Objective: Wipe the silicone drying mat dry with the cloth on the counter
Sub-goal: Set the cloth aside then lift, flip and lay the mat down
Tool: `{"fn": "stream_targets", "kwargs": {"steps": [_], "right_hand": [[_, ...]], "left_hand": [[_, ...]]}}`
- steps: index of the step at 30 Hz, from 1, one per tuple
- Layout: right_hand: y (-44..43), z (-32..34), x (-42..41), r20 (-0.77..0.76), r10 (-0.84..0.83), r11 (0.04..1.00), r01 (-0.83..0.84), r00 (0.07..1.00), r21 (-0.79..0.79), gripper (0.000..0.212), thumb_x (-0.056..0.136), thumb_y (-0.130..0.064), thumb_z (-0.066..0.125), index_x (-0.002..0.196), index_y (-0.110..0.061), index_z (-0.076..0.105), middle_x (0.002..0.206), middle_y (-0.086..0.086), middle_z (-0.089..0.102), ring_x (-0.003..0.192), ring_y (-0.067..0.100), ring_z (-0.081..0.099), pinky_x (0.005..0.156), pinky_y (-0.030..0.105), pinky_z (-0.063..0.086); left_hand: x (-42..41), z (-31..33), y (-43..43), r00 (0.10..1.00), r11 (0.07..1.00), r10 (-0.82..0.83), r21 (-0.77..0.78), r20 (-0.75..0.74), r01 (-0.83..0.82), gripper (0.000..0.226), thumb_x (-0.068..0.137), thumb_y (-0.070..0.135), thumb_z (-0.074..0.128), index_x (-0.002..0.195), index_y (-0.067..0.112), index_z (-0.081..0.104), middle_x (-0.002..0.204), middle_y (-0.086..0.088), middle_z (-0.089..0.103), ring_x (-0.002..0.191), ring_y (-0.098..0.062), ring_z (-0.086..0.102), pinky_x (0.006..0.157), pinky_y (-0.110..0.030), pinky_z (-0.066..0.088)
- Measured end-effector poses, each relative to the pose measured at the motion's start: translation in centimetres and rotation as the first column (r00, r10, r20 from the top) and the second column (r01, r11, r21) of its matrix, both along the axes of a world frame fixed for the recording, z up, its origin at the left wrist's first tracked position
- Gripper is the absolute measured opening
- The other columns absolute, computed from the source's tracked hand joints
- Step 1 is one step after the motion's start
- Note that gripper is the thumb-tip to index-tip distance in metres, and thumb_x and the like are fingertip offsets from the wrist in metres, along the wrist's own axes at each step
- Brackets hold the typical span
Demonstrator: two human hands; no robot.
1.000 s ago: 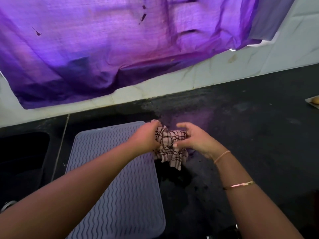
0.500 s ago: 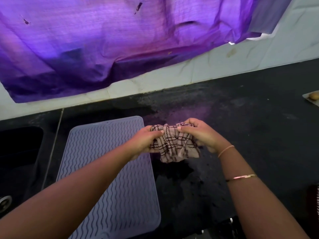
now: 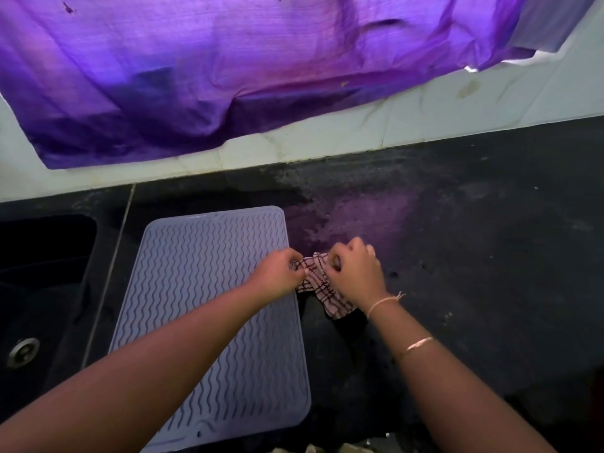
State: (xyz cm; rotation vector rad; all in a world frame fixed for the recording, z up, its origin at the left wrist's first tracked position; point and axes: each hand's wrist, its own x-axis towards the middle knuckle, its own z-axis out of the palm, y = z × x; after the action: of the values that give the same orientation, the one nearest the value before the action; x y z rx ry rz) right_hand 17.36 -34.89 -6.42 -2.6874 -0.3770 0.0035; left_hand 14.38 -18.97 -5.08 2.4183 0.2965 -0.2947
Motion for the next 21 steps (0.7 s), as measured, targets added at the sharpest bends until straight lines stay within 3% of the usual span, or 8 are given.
{"fn": "stream_targets", "kwargs": {"steps": [3,9,13,17,21], "right_hand": [[0.6,-1.3,-1.0,0.064,-0.014,0.988,0.024,0.998,-0.156,0.027,0.085,-0.038,0.056,0.105,-0.022,0.051,0.11,0.005,0.047,0.102,0.028,0.045,0.084,0.04,0.042],[2.4,0.8,-0.7,-0.029,-0.09,0.963,0.079,0.996,-0.256,0.026,0.087,-0.031,0.053,0.11,-0.02,0.05,0.117,0.01,0.044,0.111,0.033,0.041,0.091,0.046,0.035],[5.0,1.7,-2.8,0.081,0.0,0.979,0.017,0.997,-0.205,0.024,0.085,-0.027,0.052,0.108,-0.018,0.053,0.112,0.009,0.047,0.107,0.033,0.043,0.094,0.046,0.035],[7.5,2.1,-5.6,-0.147,0.292,0.956,-0.293,0.945,0.015,0.029,0.084,-0.03,0.061,0.111,-0.02,0.056,0.112,0.008,0.048,0.109,0.028,0.046,0.093,0.038,0.039],[9.7,1.8,-8.5,-0.305,0.477,0.878,-0.463,0.824,0.121,0.031,0.08,-0.026,0.07,0.108,-0.016,0.062,0.106,0.009,0.052,0.106,0.026,0.052,0.092,0.034,0.042]], "left_hand": [[-0.7,-0.5,1.0,1.0,1.0,0.002,-0.014,0.01,-0.002,0.033,0.089,0.028,0.062,0.121,0.02,0.058,0.123,0.0,0.06,0.108,-0.013,0.057,0.084,-0.026,0.046],[-2.5,-0.4,5.5,0.99,0.99,0.142,0.014,0.026,-0.142,0.023,0.091,0.029,0.059,0.114,0.026,0.06,0.121,0.005,0.061,0.102,-0.009,0.056,0.079,-0.026,0.044],[-4.5,0.3,8.9,0.987,0.986,0.159,0.044,0.017,-0.16,0.022,0.09,0.027,0.061,0.112,0.025,0.062,0.115,0.006,0.063,0.097,-0.009,0.059,0.078,-0.026,0.048],[-7.8,1.5,12.3,0.999,0.996,-0.024,0.086,-0.026,0.026,0.011,0.083,0.025,0.071,0.092,0.025,0.066,0.093,0.008,0.068,0.079,-0.003,0.06,0.068,-0.015,0.046],[-11.5,2.2,14.2,0.922,0.943,-0.303,0.064,-0.242,0.327,0.013,0.074,0.027,0.079,0.077,0.027,0.067,0.078,0.01,0.068,0.07,-0.002,0.06,0.069,-0.017,0.046]]}}
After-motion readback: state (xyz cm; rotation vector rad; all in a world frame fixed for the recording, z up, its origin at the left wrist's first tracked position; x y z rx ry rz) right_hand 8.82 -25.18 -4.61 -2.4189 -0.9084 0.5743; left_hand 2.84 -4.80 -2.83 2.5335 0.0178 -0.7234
